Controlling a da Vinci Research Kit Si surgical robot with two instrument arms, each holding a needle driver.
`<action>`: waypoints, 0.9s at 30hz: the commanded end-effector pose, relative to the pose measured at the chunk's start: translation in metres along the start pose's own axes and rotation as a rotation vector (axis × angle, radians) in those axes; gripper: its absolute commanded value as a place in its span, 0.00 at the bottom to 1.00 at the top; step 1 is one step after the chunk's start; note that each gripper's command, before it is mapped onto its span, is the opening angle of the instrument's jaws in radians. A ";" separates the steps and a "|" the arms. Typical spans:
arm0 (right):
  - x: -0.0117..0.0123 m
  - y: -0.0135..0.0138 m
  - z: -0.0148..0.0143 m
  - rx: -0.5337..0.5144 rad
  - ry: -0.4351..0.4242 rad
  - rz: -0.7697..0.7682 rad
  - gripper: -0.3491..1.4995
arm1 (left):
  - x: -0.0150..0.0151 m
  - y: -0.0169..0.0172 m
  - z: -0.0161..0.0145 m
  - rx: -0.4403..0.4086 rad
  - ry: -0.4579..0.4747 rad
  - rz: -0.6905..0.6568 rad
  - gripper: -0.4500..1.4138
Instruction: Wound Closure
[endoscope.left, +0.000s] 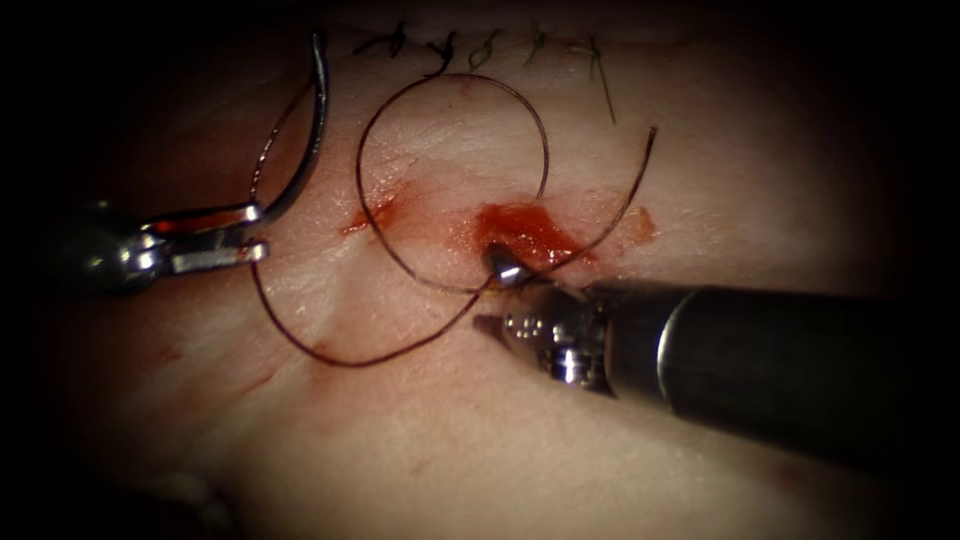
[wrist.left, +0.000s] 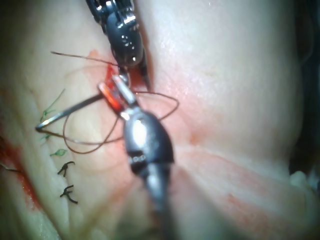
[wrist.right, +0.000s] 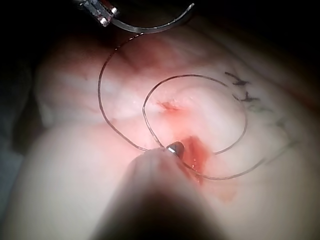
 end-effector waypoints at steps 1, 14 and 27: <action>0.0008 -0.0007 0.0011 -0.010 0.017 0.000 0.99 | -0.0006 0.0004 0.0005 -0.002 0.001 -0.002 0.00; 0.0019 -0.0010 0.0015 0.103 0.016 -0.033 0.00 | -0.0005 0.0004 0.0004 -0.002 0.002 -0.003 0.00; 0.0031 -0.0038 -0.0013 0.137 0.036 0.076 0.00 | -0.0005 0.0003 0.0004 -0.002 0.002 -0.004 0.00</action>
